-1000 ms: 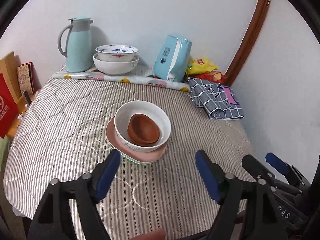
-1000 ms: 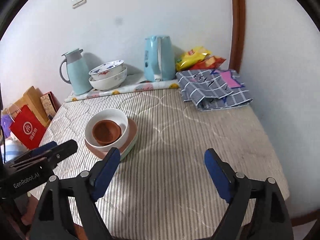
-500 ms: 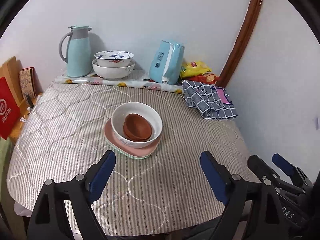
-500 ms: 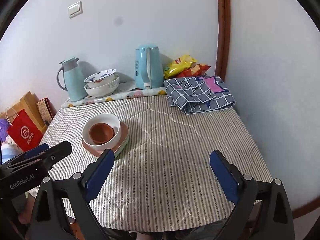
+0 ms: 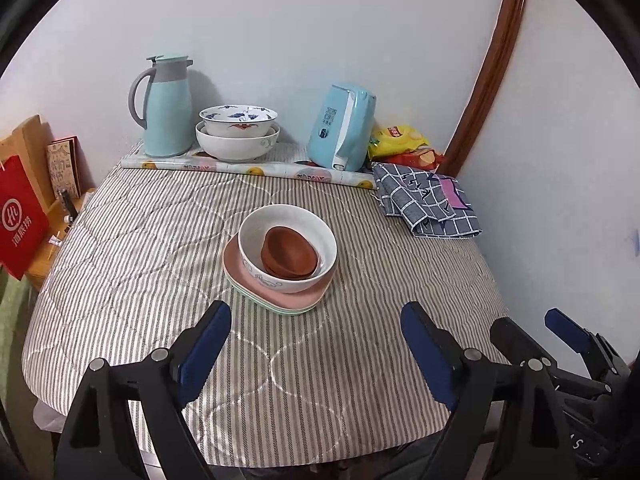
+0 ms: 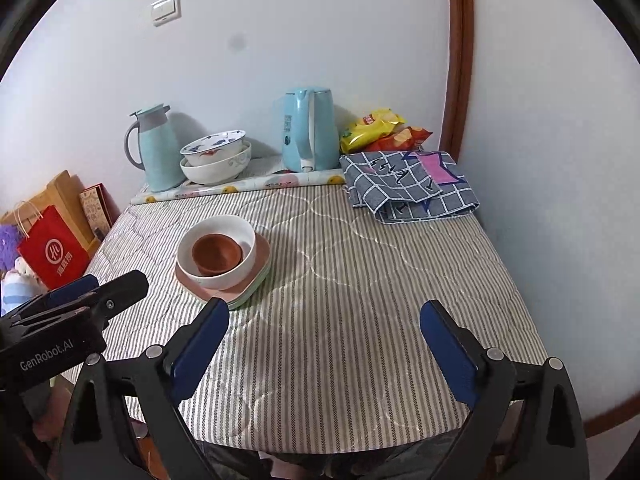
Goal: Organize plates and bowls
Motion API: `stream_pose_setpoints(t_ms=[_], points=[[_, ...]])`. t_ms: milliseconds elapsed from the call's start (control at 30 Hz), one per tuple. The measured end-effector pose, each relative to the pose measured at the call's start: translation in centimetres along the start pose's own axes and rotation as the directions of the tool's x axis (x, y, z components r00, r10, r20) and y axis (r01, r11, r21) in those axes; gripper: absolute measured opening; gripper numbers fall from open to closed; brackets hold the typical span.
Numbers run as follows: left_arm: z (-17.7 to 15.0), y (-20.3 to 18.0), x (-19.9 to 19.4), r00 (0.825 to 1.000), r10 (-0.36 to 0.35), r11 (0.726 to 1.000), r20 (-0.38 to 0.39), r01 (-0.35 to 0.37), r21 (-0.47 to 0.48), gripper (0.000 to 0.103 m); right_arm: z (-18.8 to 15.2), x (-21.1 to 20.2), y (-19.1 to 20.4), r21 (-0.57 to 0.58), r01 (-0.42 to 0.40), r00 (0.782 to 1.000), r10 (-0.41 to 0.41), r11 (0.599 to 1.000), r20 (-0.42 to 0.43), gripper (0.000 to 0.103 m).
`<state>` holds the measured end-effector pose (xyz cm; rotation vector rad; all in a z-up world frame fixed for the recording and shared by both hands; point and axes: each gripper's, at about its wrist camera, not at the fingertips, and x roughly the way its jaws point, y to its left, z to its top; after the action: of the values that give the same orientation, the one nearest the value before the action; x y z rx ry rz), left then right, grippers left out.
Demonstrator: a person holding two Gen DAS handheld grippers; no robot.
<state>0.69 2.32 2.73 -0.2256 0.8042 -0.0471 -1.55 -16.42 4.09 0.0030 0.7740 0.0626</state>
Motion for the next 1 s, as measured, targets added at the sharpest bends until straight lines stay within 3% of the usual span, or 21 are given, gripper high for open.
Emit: stream_pose_setpoints(t_ms=[1000], points=[[-0.61,-0.12,-0.37,1.0,0.03,0.999,0.007,-0.03,0.012,0.086,0.05,-0.78,0.34,0.002,-0.006,1.0,0.006,1.0,0.019,0.095]])
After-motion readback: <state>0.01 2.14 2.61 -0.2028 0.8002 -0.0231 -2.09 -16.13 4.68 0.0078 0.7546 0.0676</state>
